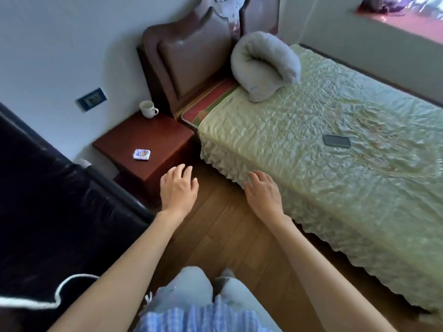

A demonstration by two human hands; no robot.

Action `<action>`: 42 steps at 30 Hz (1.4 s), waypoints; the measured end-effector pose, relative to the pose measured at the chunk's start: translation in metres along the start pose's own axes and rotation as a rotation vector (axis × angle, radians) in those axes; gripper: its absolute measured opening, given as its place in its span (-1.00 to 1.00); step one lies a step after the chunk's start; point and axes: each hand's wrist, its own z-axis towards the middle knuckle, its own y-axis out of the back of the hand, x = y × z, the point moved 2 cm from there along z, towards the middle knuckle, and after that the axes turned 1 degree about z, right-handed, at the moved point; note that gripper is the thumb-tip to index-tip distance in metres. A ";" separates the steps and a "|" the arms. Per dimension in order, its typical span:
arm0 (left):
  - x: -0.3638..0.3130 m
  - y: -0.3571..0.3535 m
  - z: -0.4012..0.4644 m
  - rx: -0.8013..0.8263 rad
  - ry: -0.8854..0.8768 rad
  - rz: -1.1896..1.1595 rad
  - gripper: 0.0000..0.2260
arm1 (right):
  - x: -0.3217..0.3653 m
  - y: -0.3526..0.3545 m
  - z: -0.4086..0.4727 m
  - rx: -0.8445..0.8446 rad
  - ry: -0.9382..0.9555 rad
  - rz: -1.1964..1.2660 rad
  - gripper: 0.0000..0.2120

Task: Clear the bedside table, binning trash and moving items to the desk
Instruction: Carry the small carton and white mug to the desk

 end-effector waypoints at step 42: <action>0.202 -0.152 0.329 0.030 1.057 0.045 -0.67 | 0.173 -0.239 0.620 0.586 0.812 -0.044 -0.66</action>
